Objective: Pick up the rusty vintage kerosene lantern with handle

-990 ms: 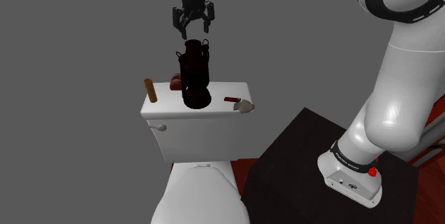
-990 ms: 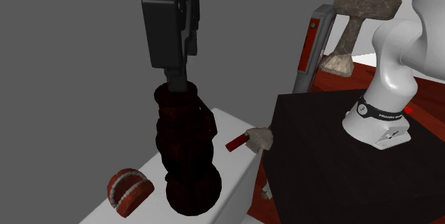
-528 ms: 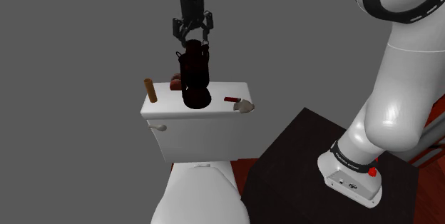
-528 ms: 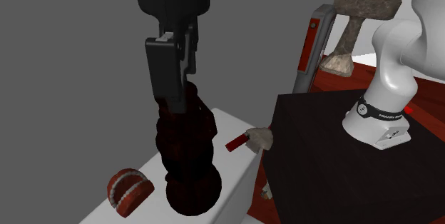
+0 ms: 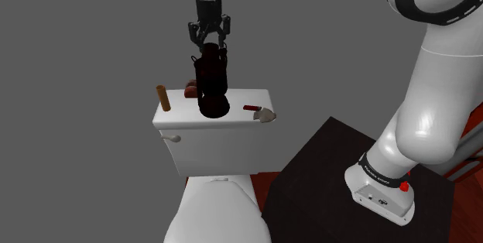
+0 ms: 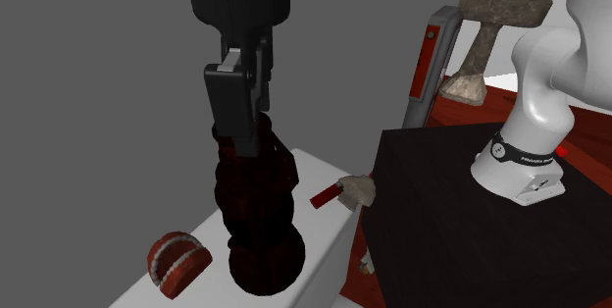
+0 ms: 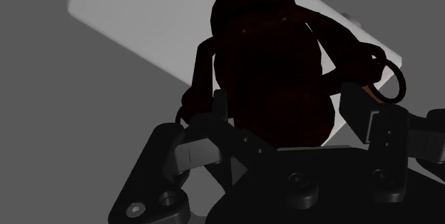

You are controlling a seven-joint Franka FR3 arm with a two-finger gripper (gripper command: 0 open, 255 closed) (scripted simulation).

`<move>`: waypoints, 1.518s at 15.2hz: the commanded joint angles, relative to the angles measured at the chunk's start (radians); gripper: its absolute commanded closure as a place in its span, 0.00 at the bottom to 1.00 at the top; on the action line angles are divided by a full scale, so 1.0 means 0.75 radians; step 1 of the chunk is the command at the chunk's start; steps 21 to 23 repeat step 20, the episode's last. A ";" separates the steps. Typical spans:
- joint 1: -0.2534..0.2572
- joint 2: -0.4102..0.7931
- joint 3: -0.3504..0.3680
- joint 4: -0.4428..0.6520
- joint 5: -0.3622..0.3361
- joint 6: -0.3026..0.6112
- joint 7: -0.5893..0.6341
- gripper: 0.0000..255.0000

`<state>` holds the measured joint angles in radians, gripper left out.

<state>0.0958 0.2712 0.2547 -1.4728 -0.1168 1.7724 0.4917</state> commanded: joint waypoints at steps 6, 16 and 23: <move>0.004 0.008 0.001 0.062 0.000 -0.057 -0.002 1.00; 0.022 0.054 0.004 0.308 -0.011 -0.259 -0.009 1.00; 0.029 0.071 0.004 0.373 -0.015 -0.306 -0.010 1.00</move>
